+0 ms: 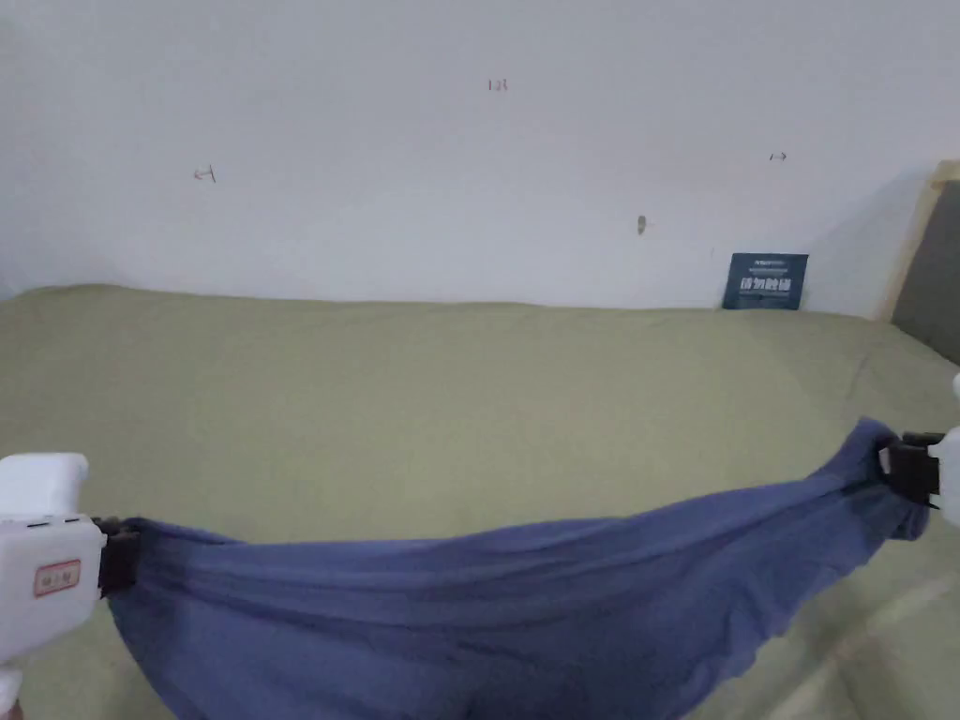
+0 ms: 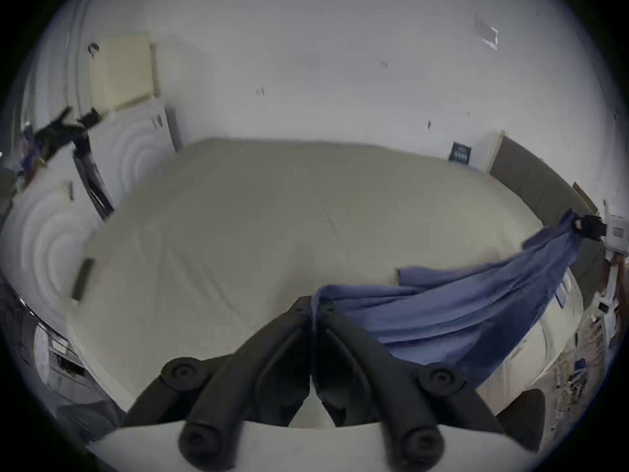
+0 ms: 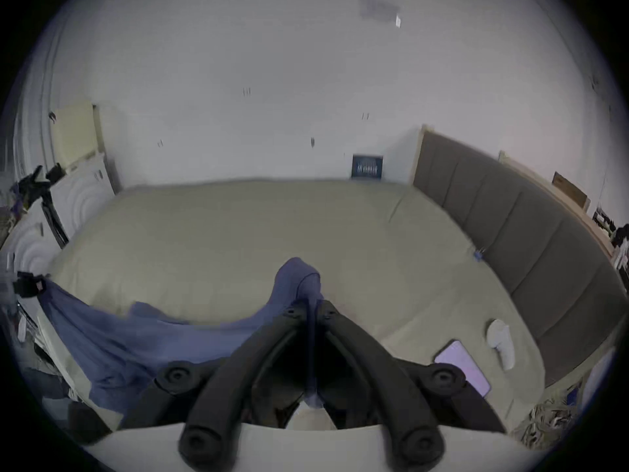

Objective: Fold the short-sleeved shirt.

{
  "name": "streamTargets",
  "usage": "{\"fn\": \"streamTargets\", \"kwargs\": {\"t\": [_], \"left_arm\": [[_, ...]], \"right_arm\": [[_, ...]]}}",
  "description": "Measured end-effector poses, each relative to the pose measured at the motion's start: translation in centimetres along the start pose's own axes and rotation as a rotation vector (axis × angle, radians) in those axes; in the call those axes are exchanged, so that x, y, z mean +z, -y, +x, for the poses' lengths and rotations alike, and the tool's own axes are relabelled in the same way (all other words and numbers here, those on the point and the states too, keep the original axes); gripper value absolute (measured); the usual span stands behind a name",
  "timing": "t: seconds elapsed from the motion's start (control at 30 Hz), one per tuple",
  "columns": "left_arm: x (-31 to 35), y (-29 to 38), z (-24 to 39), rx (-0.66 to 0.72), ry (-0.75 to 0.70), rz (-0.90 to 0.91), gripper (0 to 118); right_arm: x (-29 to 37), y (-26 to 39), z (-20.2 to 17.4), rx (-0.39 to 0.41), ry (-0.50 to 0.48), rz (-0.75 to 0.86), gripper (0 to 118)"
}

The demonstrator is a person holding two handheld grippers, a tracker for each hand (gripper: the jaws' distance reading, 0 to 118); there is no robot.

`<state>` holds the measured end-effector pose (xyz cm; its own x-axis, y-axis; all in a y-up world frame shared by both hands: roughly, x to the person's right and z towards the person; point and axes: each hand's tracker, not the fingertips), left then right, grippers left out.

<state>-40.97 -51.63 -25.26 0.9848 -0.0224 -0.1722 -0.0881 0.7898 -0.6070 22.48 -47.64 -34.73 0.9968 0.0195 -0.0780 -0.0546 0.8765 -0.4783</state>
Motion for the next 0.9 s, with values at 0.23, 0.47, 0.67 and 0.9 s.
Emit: {"fn": "streamTargets", "kwargs": {"t": [0.23,0.47,0.67,0.9], "left_arm": [[5.4,-7.0,-1.7,0.028,-0.049,0.147,0],[4.9,-12.5,0.7,-0.001,-0.105,0.22,0],[2.6,-17.6,2.2,-0.043,-0.164,0.247,0],[-0.4,-23.9,2.7,0.003,-0.166,0.264,0]], "right_arm": [[5.0,-3.3,1.0,-0.05,-0.015,0.109,3],[6.2,-7.5,-0.8,-0.052,0.003,0.167,3],[3.9,-12.4,-0.7,-0.039,0.051,0.193,3],[-0.4,-17.8,-1.3,-0.052,0.093,0.223,3]]}}
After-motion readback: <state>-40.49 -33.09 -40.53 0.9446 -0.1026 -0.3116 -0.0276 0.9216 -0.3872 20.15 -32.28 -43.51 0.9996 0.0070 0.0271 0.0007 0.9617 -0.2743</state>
